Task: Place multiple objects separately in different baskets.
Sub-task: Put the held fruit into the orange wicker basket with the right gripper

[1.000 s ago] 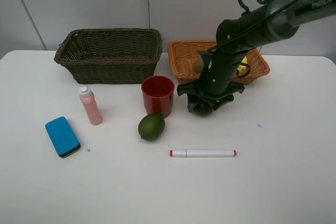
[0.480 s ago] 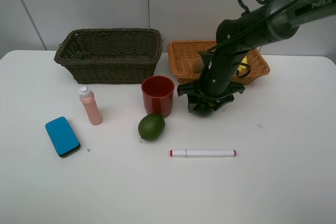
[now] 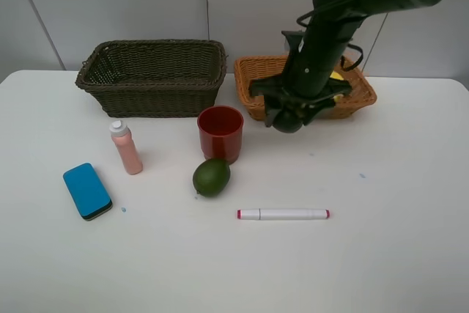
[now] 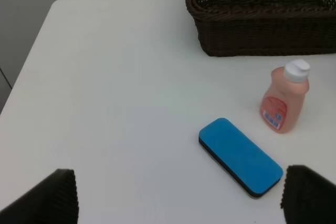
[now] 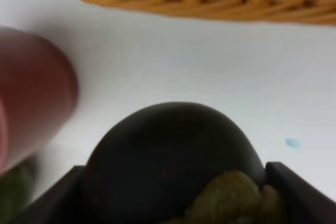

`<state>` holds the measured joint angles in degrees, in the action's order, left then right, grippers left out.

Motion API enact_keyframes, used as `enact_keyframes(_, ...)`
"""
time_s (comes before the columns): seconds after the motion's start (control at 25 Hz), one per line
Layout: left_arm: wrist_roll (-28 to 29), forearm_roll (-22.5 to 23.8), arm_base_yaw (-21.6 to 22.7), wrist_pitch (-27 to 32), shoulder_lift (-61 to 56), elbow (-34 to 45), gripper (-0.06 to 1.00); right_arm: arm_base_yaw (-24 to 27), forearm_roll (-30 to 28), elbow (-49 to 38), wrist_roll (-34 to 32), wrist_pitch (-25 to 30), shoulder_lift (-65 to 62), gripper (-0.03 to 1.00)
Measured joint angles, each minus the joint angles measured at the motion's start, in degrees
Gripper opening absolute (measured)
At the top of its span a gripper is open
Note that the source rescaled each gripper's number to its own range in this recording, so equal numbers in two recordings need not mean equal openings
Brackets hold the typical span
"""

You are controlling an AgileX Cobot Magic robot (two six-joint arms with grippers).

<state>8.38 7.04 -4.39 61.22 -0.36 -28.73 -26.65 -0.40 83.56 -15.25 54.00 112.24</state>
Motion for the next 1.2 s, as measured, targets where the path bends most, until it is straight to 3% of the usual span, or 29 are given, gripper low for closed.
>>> enact_keyframes(0.2, 0.0, 0.0, 0.0, 0.0, 0.0, 0.0, 1.0, 0.0, -3.3, 7.8, 0.0, 4.7, -0.5, 0.65)
enact_keyframes(0.68, 0.0, 0.0, 0.0, 0.0, 0.0, 0.0, 1.0, 5.2, -8.9, 23.7, 0.0, 5.1, 5.1, 0.65)
enact_keyframes(0.92, 0.0, 0.0, 0.0, 0.0, 0.0, 0.0, 1.0, 8.4, -10.0, 26.7, 0.0, 3.4, 11.2, 0.65)
enact_keyframes(1.2, 0.0, 0.0, 0.0, 0.0, 0.0, 0.0, 1.0, 8.7, -11.3, 26.7, 0.0, -0.1, 16.4, 0.65)
